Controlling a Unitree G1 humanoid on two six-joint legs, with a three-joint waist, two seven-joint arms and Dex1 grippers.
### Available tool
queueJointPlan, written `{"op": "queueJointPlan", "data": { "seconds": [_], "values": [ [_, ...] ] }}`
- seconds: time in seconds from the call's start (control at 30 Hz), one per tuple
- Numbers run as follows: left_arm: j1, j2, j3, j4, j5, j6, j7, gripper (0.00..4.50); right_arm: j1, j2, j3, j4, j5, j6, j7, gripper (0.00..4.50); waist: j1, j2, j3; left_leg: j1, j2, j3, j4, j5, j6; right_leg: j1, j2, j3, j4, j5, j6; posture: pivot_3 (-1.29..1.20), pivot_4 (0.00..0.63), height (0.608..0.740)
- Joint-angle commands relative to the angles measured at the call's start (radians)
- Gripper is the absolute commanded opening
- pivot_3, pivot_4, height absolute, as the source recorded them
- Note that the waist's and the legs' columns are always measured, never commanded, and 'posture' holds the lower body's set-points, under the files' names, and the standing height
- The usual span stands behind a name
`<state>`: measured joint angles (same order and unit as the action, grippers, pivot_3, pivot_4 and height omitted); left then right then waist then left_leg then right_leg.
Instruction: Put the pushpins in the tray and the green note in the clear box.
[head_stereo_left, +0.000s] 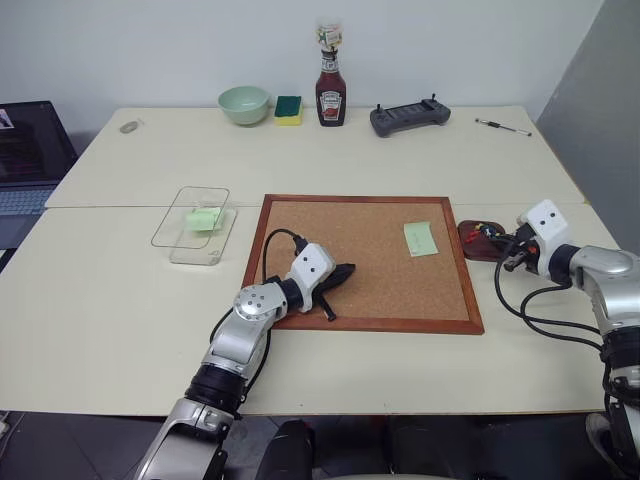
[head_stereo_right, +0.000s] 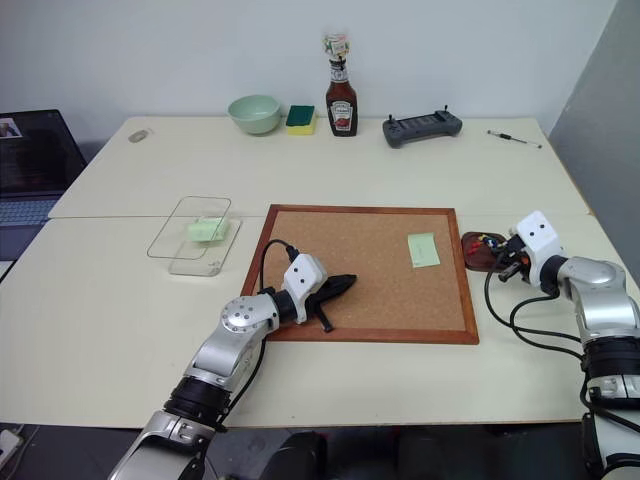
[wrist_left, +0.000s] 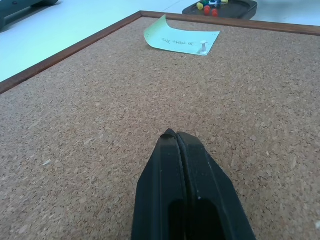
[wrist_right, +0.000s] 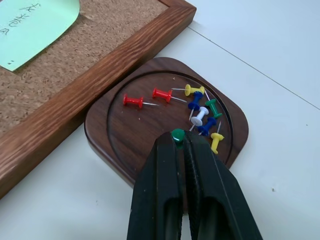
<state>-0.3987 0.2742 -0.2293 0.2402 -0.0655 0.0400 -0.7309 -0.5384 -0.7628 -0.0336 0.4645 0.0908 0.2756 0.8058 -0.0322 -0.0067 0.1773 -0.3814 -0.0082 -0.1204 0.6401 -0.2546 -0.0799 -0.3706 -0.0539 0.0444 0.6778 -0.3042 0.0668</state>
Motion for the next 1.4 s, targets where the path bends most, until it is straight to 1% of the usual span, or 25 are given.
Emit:
{"op": "queueJointPlan", "data": {
  "seconds": [0.03,0.1,0.13,0.27,0.37,0.4,0.5,0.53,0.67,0.73,0.83,0.9,1.03,1.17,1.4],
  "values": [
    [0.037,-0.004,-0.037,0.035,0.031,0.027,-0.002,0.0,-0.049,0.002,-0.002,0.031,-0.016,-0.024,-0.009,0.0,0.0,0.0,0.0,0.0,0.0,0.0,0.0,0.0,0.0,0.0,0.0,0.0,0.0,0.0,0.0,0.0,0.15,0.74],
    [0.041,-0.002,-0.037,0.033,0.032,0.026,-0.001,0.0,-0.056,0.001,-0.002,0.035,-0.007,-0.016,0.005,0.54,0.0,0.0,0.0,0.0,0.0,0.0,0.0,0.0,0.0,0.0,0.0,0.0,0.0,0.0,0.0,0.0,0.15,0.74],
    [0.042,-0.001,-0.036,0.032,0.032,0.027,-0.001,0.0,-0.056,0.0,-0.002,0.033,-0.005,-0.013,0.012,0.63,0.0,0.0,0.0,0.0,0.0,0.0,0.0,0.0,0.0,0.0,0.0,0.0,0.0,0.0,0.0,0.0,0.15,0.74],
    [0.044,0.0,-0.036,0.03,0.034,0.027,-0.002,0.0,-0.058,-0.001,-0.004,0.032,-0.004,-0.009,0.01,1.51,0.0,0.0,0.0,0.0,0.0,0.0,0.0,0.0,0.0,0.0,0.0,0.0,0.0,0.0,0.0,0.0,0.15,0.74],
    [0.043,0.0,-0.035,0.032,0.035,0.025,-0.002,0.0,-0.059,0.0,-0.008,0.03,-0.002,-0.003,0.006,1.93,0.0,0.0,0.0,0.0,0.0,0.0,0.0,0.0,0.0,0.0,0.0,0.0,0.0,0.0,0.0,0.0,0.15,0.74],
    [0.043,0.0,-0.036,0.033,0.036,0.025,-0.003,0.0,-0.058,-0.002,-0.008,0.028,-0.001,-0.001,0.007,2.2,0.0,0.0,0.0,0.0,0.0,0.0,0.0,0.0,0.0,0.0,0.0,0.0,0.0,0.0,0.0,0.0,0.15,0.74],
    [0.043,0.0,-0.037,0.033,0.038,0.022,-0.005,0.0,-0.053,-0.007,-0.015,0.015,0.008,0.011,0.014,2.82,0.0,0.0,0.0,0.0,0.0,0.0,0.0,0.0,0.0,0.0,0.0,0.0,0.0,0.0,0.0,0.0,0.15,0.74],
    [0.043,0.0,-0.037,0.033,0.039,0.022,-0.005,0.0,-0.053,-0.009,-0.017,0.012,0.009,0.012,0.013,2.95,0.0,0.0,0.0,0.0,0.0,0.0,0.0,0.0,0.0,0.0,0.0,0.0,0.0,0.0,0.0,0.0,0.15,0.74],
    [0.039,0.0,-0.035,0.036,0.042,0.02,-0.006,0.0,-0.041,-0.017,-0.043,-0.041,0.051,0.049,0.03,3.98,0.0,0.0,0.0,0.0,0.0,0.0,0.0,0.0,0.0,0.0,0.0,0.0,0.0,0.0,0.0,0.0,0.15,0.74],
    [0.039,0.001,-0.035,0.036,0.043,0.019,-0.006,0.0,-0.024,-0.012,-0.056,-0.085,0.088,0.086,0.055,3.98,0.0,0.0,0.0,0.0,0.0,0.0,0.0,0.0,0.0,0.0,0.0,0.0,0.0,0.0,0.0,0.0,0.15,0.74],
    [0.038,0.001,-0.035,0.037,0.045,0.019,-0.006,0.0,0.034,0.01,-0.061,-0.211,0.159,0.162,0.104,3.98,0.001,0.0,0.0,0.0,0.0,0.0,0.0,0.0,0.0,0.0,0.0,0.0,0.0,0.0,0.0,0.0,0.15,0.74],
    [0.037,0.0,-0.035,0.037,0.045,0.019,-0.006,0.0,0.06,0.025,-0.061,-0.272,0.189,0.195,0.111,3.98,0.0,0.0,0.0,0.0,0.0,-0.001,0.0,0.0,0.0,0.001,0.0,-0.001,-0.001,0.0,0.0,0.0,0.15,0.74],
    [0.035,-0.003,-0.034,0.04,0.046,0.018,-0.005,0.0,0.099,0.086,-0.017,-0.378,0.223,0.246,0.108,3.98,0.0,0.001,0.0,0.0,0.0,-0.001,0.0,0.0,0.0,0.001,0.0,-0.001,-0.001,0.0,0.0,0.0,0.15,0.74],
    [0.03,-0.006,-0.033,0.045,0.046,0.018,-0.002,0.0,0.087,0.147,0.025,-0.377,0.199,0.236,0.075,3.98,0.0,0.001,-0.001,0.0,0.0,-0.001,0.0,0.0,0.0,0.001,0.0,-0.001,0.0,0.0,0.0,0.0,0.15,0.74],
    [0.035,-0.005,-0.03,0.039,0.046,0.019,-0.001,0.0,0.019,0.194,0.084,-0.29,0.154,0.174,0.074,3.98,0.0,0.001,-0.001,0.0,0.0,-0.001,0.0,0.0,0.0,0.001,0.0,-0.001,0.0,0.0,0.0,0.0,0.15,0.74]
  ]
}}
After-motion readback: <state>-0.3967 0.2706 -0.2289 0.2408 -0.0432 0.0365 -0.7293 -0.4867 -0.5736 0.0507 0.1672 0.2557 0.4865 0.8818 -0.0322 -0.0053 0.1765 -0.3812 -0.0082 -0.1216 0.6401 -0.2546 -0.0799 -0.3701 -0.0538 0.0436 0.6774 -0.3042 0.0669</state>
